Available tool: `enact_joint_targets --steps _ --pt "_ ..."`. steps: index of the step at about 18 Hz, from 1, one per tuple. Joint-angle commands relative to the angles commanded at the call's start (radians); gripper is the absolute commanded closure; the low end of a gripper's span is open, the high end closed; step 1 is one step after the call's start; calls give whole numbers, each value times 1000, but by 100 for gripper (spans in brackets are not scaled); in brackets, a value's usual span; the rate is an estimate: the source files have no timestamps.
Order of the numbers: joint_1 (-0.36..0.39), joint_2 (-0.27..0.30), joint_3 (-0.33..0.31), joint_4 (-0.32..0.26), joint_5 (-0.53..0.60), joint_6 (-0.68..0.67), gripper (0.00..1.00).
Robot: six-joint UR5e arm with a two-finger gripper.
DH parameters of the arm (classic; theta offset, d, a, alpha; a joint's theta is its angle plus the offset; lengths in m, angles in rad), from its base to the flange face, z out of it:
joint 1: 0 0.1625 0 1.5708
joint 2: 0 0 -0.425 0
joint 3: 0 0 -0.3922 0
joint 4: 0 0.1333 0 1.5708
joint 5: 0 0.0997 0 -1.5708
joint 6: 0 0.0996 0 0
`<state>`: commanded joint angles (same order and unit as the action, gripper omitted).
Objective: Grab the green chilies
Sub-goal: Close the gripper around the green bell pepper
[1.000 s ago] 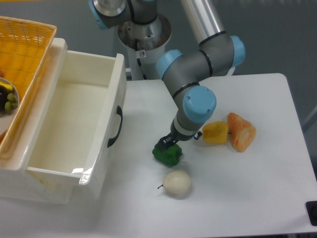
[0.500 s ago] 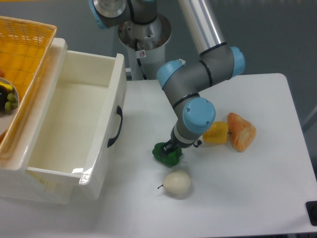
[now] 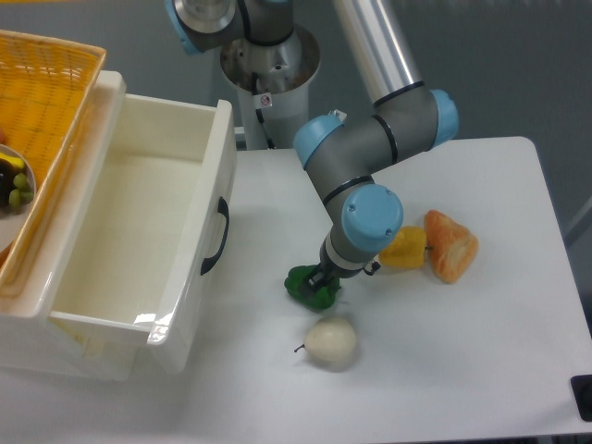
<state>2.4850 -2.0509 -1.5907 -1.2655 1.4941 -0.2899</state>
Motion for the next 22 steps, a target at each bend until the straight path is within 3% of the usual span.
enact_joint_targets --steps 4,22 --pt "-20 -18 11 24 -5 3 0" --pt "-43 -45 0 29 23 5 0"
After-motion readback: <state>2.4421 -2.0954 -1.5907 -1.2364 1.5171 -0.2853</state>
